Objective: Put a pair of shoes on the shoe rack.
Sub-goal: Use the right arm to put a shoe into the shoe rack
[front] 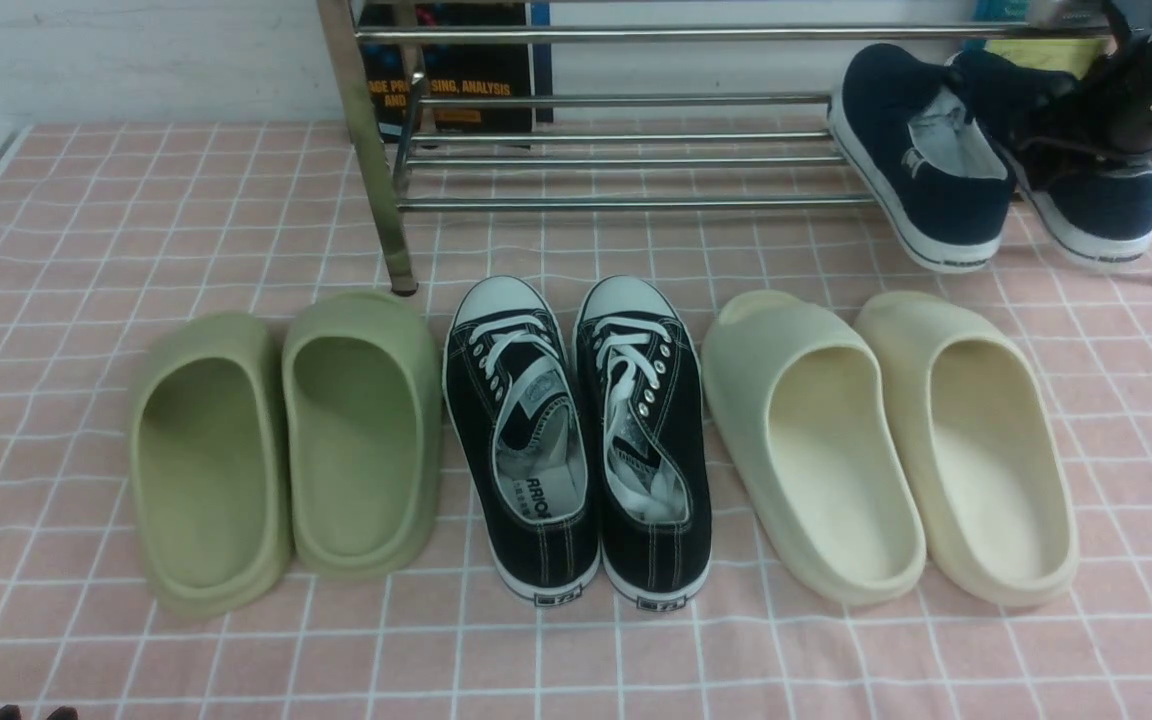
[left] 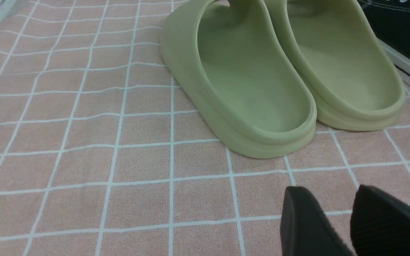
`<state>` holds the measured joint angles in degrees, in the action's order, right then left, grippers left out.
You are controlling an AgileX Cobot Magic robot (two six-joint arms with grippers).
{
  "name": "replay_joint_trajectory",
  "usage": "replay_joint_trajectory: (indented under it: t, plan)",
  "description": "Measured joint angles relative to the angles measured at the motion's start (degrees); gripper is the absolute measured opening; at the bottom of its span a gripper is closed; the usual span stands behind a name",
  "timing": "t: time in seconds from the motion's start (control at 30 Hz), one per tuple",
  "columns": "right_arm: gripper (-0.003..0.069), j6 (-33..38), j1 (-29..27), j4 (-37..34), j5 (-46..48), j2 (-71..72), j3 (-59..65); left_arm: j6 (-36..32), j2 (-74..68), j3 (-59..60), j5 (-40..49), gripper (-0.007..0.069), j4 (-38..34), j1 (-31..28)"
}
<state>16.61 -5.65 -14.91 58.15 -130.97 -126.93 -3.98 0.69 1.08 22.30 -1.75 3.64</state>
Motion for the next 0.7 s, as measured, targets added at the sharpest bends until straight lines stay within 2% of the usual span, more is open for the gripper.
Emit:
replay_joint_trajectory:
  t: [0.03, 0.07, 0.1, 0.17, 0.23, 0.3, 0.47, 0.67, 0.7]
  plan:
    - [0.0242, 0.1, 0.0, 0.0, 0.3, 0.0, 0.0, 0.0, 0.0, 0.0, 0.0, 0.0239, 0.0, 0.0]
    - [0.0242, 0.1, 0.0, 0.0, 0.4, 0.0, 0.0, 0.0, 0.0, 0.0, 0.0, 0.0239, 0.0, 0.0]
    - [0.0318, 0.1, 0.0, 0.1, 1.4, 0.0, 0.0, 0.0, 0.0, 0.0, 0.0, 0.0239, 0.0, 0.0]
    - [0.0382, 0.3, 0.0, 0.2, 2.9, 0.3, 0.0, 0.0, 0.0, 0.0, 0.0, 0.0239, 0.0, 0.0]
    - [0.0426, 0.3, 0.0, 0.7, 4.0, 1.3, 0.0, 0.0, 0.0, 0.0, 0.0, 0.0239, 0.0, 0.0]
    - [0.0441, 0.3, 0.0, 1.3, 4.3, 3.2, 0.1, 0.0, 0.0, 0.0, 0.0, 0.0239, 0.0, 0.0]
    - [0.0417, 0.3, 0.0, 3.6, 5.3, 9.0, 0.1, 0.0, 0.0, 0.0, 0.0, 0.0239, 0.0, 0.0]
    - [0.0228, 0.3, -2.5, 10.1, 7.1, 17.3, 4.5, 0.0, 0.0, 0.0, 0.0, 0.0239, 0.0, 0.0]
    - [0.0221, 0.2, -2.9, 10.3, 7.1, 17.4, 5.3, 0.0, 0.0, 0.0, 0.0, 0.0239, 0.0, 0.0]
